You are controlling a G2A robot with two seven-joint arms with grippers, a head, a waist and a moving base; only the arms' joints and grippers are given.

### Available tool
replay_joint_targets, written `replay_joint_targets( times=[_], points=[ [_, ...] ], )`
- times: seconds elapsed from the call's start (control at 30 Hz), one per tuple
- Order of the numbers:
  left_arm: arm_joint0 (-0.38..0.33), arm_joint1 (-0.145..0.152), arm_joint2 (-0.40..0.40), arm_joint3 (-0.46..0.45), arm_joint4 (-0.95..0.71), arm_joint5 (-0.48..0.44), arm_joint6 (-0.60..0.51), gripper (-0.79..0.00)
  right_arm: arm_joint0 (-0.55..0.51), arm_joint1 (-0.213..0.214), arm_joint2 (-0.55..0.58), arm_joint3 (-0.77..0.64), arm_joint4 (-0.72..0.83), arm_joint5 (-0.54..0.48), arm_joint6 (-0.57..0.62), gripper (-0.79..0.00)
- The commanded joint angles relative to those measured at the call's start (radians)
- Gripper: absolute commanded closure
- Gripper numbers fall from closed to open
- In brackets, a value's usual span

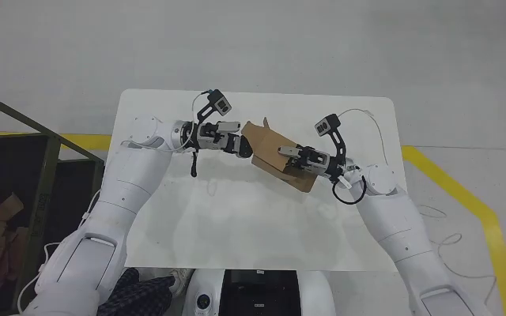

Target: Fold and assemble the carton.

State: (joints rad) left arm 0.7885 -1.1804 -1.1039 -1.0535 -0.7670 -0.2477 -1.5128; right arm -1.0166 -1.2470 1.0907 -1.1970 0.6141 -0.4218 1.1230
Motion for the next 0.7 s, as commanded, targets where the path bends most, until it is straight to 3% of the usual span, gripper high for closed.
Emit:
replay_joint_targets(
  times=[0.0,0.67],
  points=[
    [-0.001,0.000,0.000,0.000,0.000,0.001,-0.002,-0.785,-0.002,-0.001,-0.003,-0.005,0.000,0.002,0.001,0.000],
    [-0.011,-0.001,-0.004,0.022,0.001,0.000,-0.013,-0.785,-0.007,-0.004,-0.007,-0.014,0.012,0.005,0.001,0.000]
  ],
)
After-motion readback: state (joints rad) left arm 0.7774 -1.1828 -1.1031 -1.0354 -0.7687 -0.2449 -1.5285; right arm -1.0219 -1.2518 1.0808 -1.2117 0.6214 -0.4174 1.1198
